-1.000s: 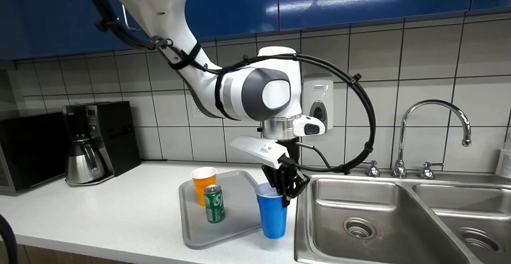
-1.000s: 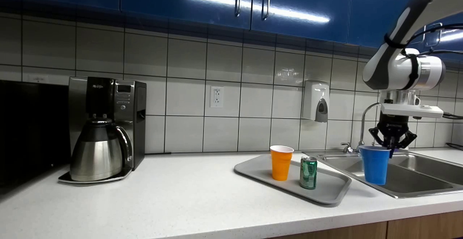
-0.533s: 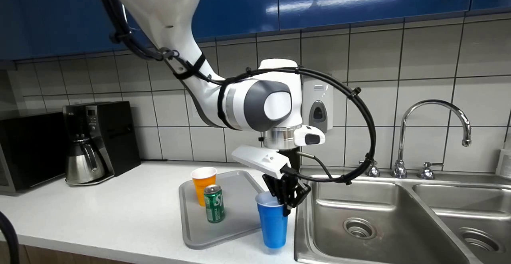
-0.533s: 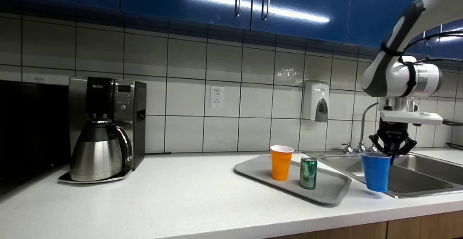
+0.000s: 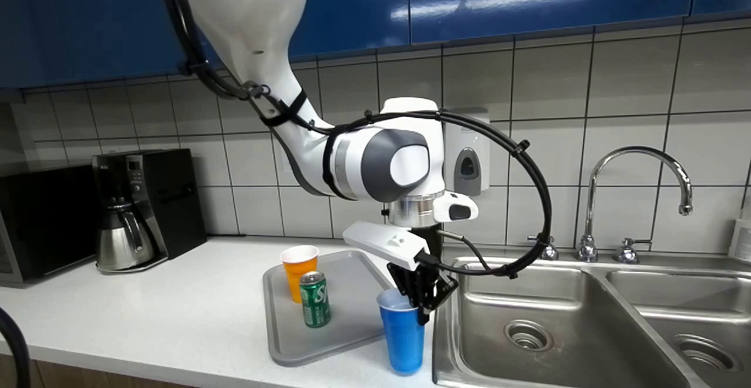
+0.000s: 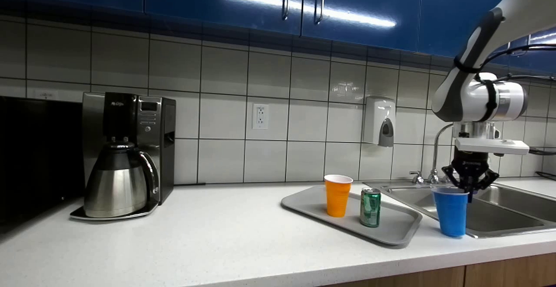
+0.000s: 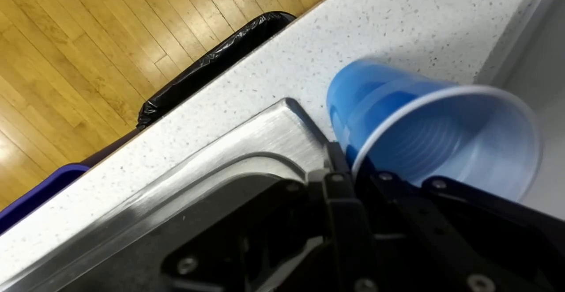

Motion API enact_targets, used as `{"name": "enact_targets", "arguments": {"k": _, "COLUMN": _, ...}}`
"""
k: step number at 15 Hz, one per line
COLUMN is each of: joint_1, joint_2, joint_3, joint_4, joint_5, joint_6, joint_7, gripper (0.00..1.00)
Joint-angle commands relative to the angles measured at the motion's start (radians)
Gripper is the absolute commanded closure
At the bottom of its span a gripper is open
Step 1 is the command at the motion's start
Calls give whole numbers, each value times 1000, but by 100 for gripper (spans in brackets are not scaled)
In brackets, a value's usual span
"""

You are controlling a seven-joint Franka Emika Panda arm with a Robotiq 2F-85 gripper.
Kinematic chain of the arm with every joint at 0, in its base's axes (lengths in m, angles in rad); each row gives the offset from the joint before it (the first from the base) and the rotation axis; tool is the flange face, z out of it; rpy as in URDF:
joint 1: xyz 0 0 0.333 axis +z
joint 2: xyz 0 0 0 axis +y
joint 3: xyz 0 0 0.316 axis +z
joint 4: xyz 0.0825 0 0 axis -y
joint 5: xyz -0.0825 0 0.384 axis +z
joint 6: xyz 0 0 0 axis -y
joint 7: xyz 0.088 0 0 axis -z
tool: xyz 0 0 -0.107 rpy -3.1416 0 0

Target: Remove the blue and orange cups from the tray

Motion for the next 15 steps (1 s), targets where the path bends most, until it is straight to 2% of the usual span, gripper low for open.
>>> {"name": "enact_targets", "arguments": {"k": 1, "joint_1": -10, "joint_2": 1, "joint_3": 9, "joint_4": 14, "joint_5": 7, "joint_6": -2, "joint_7": -21, "gripper": 62}}
{"name": "enact_targets", "arguments": {"k": 9, "joint_1": -10, "joint_2": -43, "joint_3": 7, "joint_4": 10, "joint_5": -8, "joint_6": -12, "joint_7": -14, "gripper": 2}}
{"name": "enact_targets", "arguments": {"k": 15, "joint_1": -11, "joint_2": -100, "joint_3": 8, "joint_4": 3, "joint_5": -25, "joint_6": -16, "joint_7": -8, "gripper": 0}}
